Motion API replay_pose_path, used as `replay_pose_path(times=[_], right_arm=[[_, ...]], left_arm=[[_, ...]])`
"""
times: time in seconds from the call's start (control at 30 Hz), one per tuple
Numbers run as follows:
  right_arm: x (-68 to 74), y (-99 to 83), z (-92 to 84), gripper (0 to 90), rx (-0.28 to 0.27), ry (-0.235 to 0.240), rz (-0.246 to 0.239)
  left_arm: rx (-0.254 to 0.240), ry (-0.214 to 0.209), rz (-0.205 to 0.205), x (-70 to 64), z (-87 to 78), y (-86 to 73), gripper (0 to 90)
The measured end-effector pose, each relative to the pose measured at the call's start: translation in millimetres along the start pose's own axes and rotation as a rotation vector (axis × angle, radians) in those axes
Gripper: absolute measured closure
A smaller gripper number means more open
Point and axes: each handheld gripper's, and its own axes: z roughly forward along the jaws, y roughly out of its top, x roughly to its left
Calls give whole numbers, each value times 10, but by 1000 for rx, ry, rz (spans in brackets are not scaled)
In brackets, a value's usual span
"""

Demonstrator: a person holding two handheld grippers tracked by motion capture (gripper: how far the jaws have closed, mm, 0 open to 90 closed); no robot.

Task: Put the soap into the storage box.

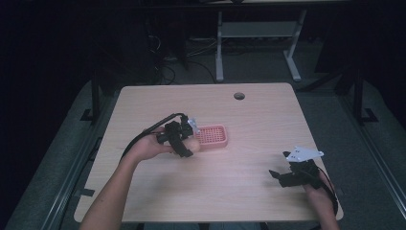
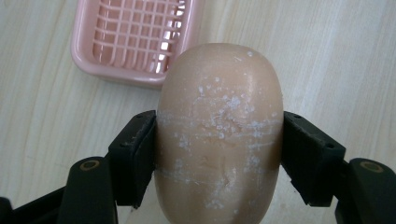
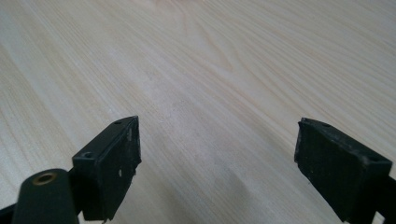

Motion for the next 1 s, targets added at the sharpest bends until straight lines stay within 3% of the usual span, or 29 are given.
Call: replay_pose_path(times=[1.0], right_arm=[[10, 16, -27, 139, -26, 5, 21]], left_arm=[[24, 8, 38, 169, 31, 429, 319]])
